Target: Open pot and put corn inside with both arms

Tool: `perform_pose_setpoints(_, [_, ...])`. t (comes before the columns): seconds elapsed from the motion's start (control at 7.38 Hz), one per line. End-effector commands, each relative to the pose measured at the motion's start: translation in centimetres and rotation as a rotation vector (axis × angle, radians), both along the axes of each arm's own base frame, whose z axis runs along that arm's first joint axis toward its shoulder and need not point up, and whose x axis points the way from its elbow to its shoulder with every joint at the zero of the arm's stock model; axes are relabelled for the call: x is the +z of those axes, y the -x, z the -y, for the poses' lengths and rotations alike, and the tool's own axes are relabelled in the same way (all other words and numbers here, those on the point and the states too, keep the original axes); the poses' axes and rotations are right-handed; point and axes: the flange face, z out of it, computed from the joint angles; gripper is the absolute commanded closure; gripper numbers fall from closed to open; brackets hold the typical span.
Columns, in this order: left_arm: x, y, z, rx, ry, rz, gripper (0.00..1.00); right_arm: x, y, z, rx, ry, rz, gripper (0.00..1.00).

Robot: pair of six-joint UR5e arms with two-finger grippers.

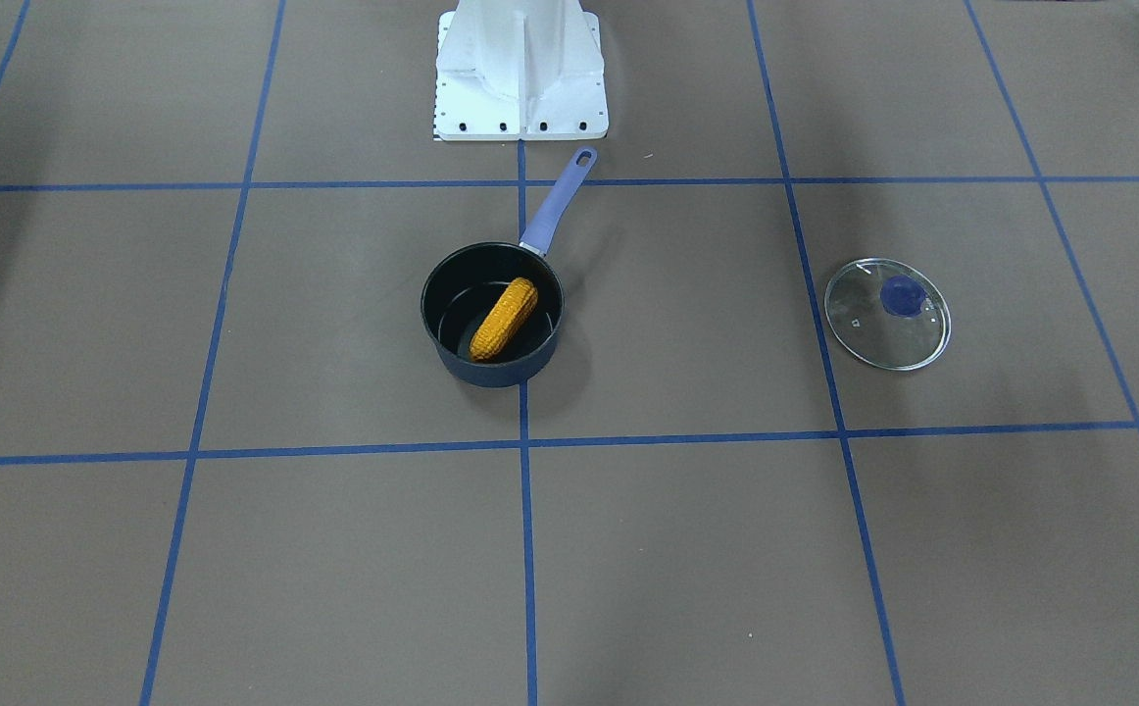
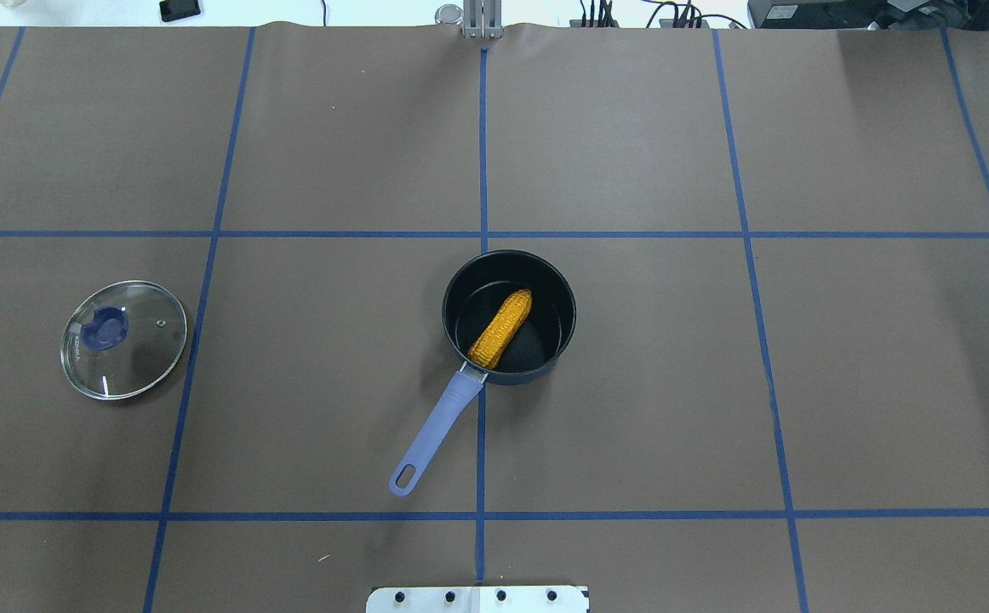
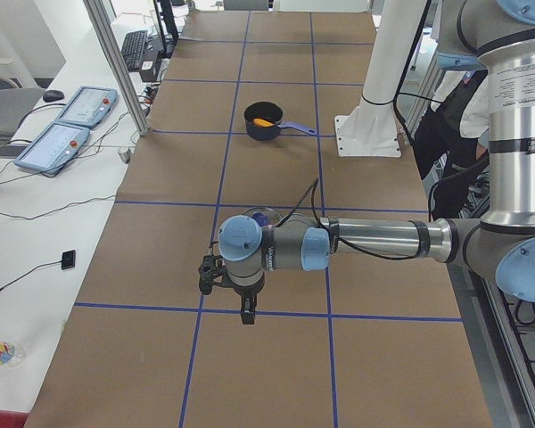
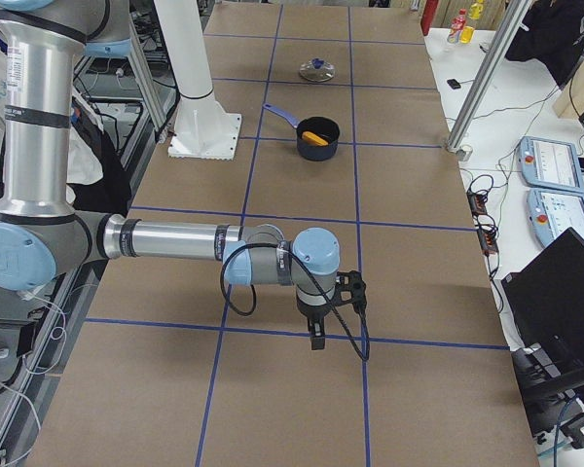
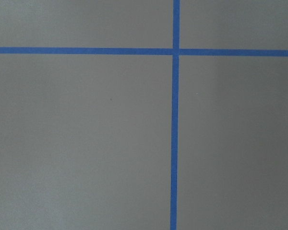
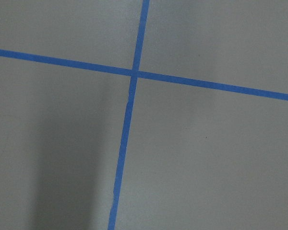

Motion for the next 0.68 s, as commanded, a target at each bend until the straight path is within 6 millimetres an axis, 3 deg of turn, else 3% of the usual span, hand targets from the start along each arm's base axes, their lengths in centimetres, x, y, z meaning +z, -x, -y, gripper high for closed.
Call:
perform_pose_setpoints(0.0, [0.13, 0.0, -0.22, 0.0, 0.002, 0.0, 0.02, 0.47, 0.01, -0.02, 0.0, 0.009, 0.0, 0.0])
perform_pose_setpoints(0.54, [0.06, 0.0, -0.21, 0.0, 0.001, 0.0, 0.02, 0.63, 0.21, -0.01, -0.004, 0.013, 0.0, 0.0])
